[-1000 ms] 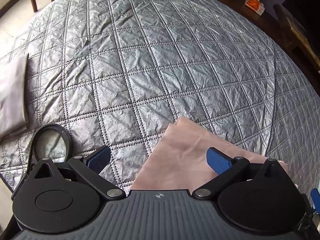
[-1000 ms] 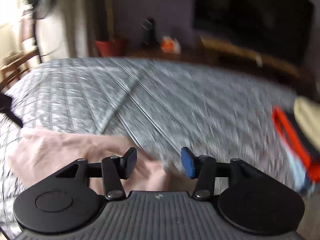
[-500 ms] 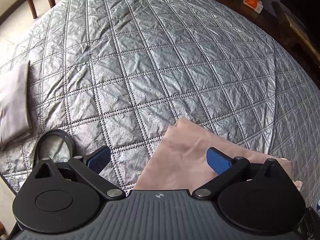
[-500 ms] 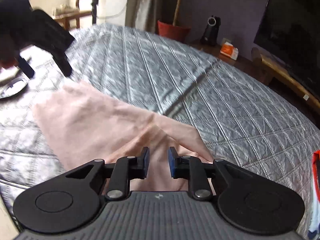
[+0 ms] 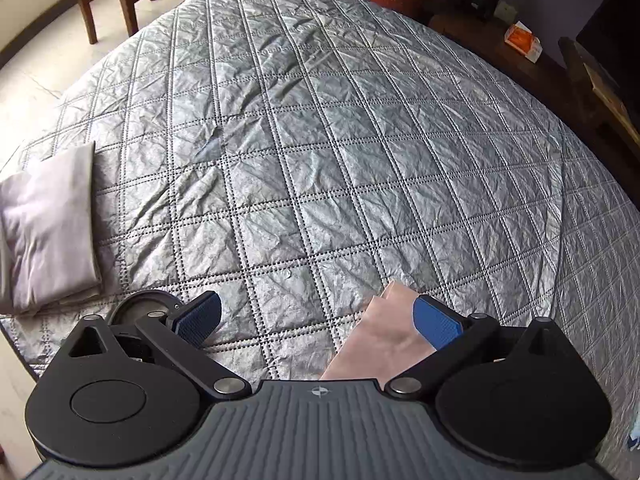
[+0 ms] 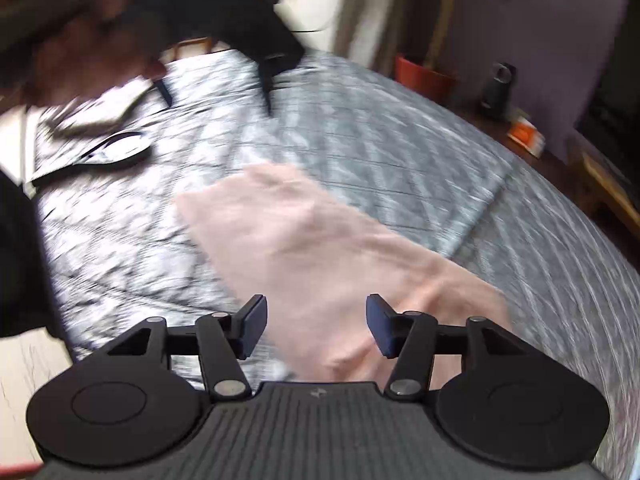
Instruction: Fold clothes
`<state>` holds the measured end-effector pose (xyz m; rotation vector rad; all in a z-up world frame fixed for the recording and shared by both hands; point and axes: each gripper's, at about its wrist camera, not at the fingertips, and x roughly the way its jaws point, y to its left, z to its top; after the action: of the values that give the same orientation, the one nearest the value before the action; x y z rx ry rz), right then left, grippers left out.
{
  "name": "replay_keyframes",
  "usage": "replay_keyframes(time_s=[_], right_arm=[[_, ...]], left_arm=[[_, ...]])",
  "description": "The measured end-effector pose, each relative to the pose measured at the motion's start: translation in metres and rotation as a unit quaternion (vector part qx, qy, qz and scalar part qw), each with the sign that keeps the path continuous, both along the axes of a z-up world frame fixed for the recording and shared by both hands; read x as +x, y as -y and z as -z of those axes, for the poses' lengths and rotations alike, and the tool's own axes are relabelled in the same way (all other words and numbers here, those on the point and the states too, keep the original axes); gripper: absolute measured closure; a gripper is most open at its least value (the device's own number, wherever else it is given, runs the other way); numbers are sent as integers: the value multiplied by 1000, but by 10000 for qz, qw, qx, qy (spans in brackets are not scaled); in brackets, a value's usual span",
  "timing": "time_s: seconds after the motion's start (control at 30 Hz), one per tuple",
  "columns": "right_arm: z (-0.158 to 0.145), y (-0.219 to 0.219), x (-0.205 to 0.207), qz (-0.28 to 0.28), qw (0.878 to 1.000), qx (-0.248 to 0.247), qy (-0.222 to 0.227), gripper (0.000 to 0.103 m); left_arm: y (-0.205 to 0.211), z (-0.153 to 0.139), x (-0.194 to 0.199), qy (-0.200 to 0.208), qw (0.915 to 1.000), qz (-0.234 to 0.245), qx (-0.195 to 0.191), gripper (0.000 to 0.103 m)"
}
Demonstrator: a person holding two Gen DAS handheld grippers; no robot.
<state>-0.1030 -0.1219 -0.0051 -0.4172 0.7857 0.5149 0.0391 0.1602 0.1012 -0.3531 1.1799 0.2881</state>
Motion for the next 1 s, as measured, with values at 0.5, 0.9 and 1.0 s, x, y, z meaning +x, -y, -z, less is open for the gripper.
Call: replay_keyframes(time_s=[0.5, 0.9, 1.0], right_arm=[[23, -75, 16, -568, 9984, 61, 3, 50], [34, -83, 73, -105, 9998, -56, 161, 79], [33, -91, 60, -217, 9976, -413, 521, 59]], left_arm=[[-32, -5, -6, 86, 9987, -388, -321, 0], [-41, -5, -8, 120, 9975, -507, -487, 0], [-41, -5, -8, 124, 9973, -516, -509, 0]])
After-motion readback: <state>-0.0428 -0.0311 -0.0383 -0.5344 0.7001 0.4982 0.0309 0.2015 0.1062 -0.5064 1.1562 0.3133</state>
